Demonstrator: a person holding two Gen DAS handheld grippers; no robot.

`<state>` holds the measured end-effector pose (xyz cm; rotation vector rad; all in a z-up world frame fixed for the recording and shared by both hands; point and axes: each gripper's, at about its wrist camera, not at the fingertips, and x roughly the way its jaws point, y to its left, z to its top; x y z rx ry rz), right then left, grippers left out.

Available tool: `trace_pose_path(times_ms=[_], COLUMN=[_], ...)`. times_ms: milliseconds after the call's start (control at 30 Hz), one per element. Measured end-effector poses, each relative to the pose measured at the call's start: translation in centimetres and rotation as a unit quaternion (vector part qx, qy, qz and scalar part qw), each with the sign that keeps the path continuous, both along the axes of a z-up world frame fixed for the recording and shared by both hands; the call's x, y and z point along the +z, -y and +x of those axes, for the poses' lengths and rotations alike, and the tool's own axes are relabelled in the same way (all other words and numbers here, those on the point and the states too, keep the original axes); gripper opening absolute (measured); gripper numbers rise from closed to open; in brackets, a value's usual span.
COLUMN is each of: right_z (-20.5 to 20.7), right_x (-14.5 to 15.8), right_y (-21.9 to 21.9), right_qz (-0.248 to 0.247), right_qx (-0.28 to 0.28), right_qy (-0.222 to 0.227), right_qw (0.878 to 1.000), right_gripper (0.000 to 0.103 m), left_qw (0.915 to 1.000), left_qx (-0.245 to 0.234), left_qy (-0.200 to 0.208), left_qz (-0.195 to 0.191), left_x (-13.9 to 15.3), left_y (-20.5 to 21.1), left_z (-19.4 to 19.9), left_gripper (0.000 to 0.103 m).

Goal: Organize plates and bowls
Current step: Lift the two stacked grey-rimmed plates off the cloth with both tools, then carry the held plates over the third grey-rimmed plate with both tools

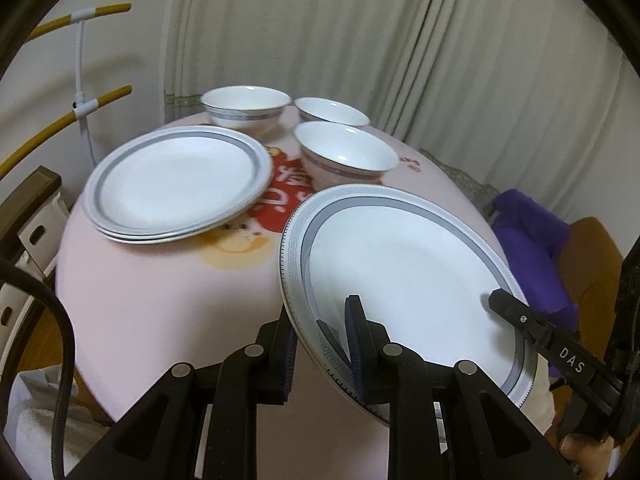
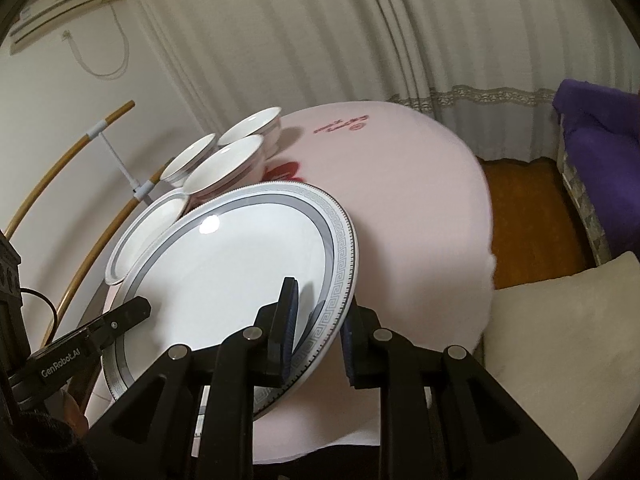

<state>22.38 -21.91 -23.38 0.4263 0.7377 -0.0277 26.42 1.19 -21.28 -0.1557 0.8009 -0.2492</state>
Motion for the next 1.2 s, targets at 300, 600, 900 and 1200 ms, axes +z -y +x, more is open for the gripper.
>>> trace_pose_path(times_ms=[300, 600, 900, 1200], right_z=[1.2, 4.1, 7.8, 11.1], right_x=[1.1, 2.0, 1.9, 1.6], right_y=[-3.7, -7.4, -11.6, -13.9], right_qz=[-0.003, -0.003, -0.001, -0.001], right_qx=[0.025, 0.058, 0.091, 0.106], right_qy=[0.011, 0.020, 0.021, 0.013], right_qw=[1.000, 0.998, 0.996, 0.994], right_gripper=[0.020, 0.020, 0.020, 0.020], left_qw=[0.9994, 0.9970, 0.9938, 0.9923], left_qx=[0.028, 0.067, 0.104, 0.118], left_qy=[0.016, 0.030, 0.033, 0.033], left_qz=[-0.016, -0.024, -0.023, -0.016], left_x=[1.8, 3.0, 3.1, 2.8], left_y=[-4.4, -9.1, -13.3, -14.5], left_z=[-2.3, -4.3, -4.4, -2.4], left_gripper=[0.019, 0.019, 0.020, 0.020])
